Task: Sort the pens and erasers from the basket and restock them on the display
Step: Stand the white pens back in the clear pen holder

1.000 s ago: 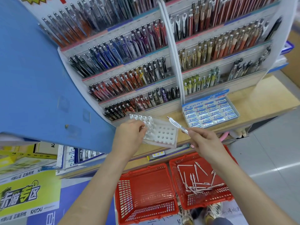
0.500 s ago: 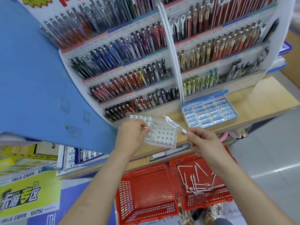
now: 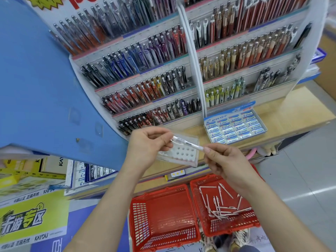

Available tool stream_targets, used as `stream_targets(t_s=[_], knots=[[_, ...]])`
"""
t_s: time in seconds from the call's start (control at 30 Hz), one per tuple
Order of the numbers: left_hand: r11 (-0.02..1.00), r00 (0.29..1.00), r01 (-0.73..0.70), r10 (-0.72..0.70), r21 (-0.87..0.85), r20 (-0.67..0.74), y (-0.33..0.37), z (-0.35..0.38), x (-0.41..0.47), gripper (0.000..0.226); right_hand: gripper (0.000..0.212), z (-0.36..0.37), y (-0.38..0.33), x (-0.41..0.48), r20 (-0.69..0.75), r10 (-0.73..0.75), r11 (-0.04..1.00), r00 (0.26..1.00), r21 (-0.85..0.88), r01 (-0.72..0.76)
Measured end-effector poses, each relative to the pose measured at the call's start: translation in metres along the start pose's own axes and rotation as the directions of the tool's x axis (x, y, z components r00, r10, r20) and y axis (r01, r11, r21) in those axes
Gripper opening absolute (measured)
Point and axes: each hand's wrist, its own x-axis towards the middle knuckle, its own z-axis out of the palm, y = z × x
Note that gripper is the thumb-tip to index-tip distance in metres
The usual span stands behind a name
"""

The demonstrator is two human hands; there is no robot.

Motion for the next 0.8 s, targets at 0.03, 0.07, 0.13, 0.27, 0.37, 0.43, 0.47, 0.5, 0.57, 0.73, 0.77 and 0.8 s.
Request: stream_targets(t_s=[0.03, 0.07, 0.13, 0.27, 0.37, 0.43, 0.47, 0.5, 0.57, 0.73, 0.77, 0.8], knots=[[1.0, 0.998, -0.025, 0.025, -0.003, -0.057, 0.0, -0.004, 0.002, 0.01, 0.009, -0.001, 0.002, 0.001, -0.024, 0.0, 1.0, 1.0, -0.003, 0.0], [0.998, 0.992, -0.055, 0.056, 0.012, -0.113, 0.001, -0.009, 0.004, 0.013, 0.01, -0.002, 0.004, 0.002, -0.053, 0.003, 1.0, 0.999, -0.024, -0.004], [0.985, 0.97, -0.128, 0.148, 0.112, -0.192, 0.001, -0.019, 0.009, 0.016, 0.012, -0.005, 0.008, 0.004, -0.099, -0.004, 0.996, 0.995, -0.093, -0.005], [0.898, 0.93, -0.219, 0.31, 0.383, -0.196, -0.003, -0.026, 0.016, 0.013, 0.013, -0.008, 0.017, 0.011, -0.139, -0.034, 0.981, 0.99, -0.195, 0.006], [0.773, 0.908, -0.285, 0.407, 0.568, -0.099, -0.011, -0.018, 0.021, 0.005, 0.014, -0.004, 0.024, 0.018, -0.156, -0.037, 0.963, 0.987, -0.271, -0.007], [0.654, 0.873, -0.349, 0.487, 0.671, -0.02, -0.018, -0.01, 0.026, 0.009, 0.015, -0.002, 0.03, 0.024, -0.15, -0.042, 0.946, 0.988, -0.325, -0.009], [0.605, 0.857, -0.372, 0.515, 0.704, 0.01, -0.021, -0.006, 0.028, 0.01, 0.016, -0.001, 0.034, 0.028, -0.148, -0.046, 0.934, 0.988, -0.357, -0.01], [0.568, 0.847, -0.386, 0.531, 0.727, 0.035, -0.024, -0.003, 0.031, 0.01, 0.017, -0.001, 0.038, 0.032, -0.154, -0.048, 0.92, 0.987, -0.393, -0.016], [0.52, 0.839, -0.398, 0.539, 0.756, 0.071, -0.031, 0.001, 0.035, 0.012, 0.02, -0.002, 0.047, 0.04, -0.167, -0.052, 0.891, 0.985, -0.453, -0.03], [0.474, 0.856, -0.392, 0.502, 0.789, 0.124, -0.045, 0.007, 0.046, 0.018, 0.026, -0.003, 0.06, 0.051, -0.184, -0.059, 0.866, 0.981, -0.498, -0.042], [0.475, 0.861, -0.387, 0.494, 0.79, 0.125, -0.046, 0.009, 0.048, 0.018, 0.026, -0.003, 0.063, 0.052, -0.188, -0.06, 0.863, 0.98, -0.504, -0.044], [0.477, 0.864, -0.385, 0.488, 0.79, 0.126, -0.048, 0.01, 0.05, 0.018, 0.027, -0.003, 0.064, 0.053, -0.192, -0.064, 0.859, 0.979, -0.51, -0.044]])
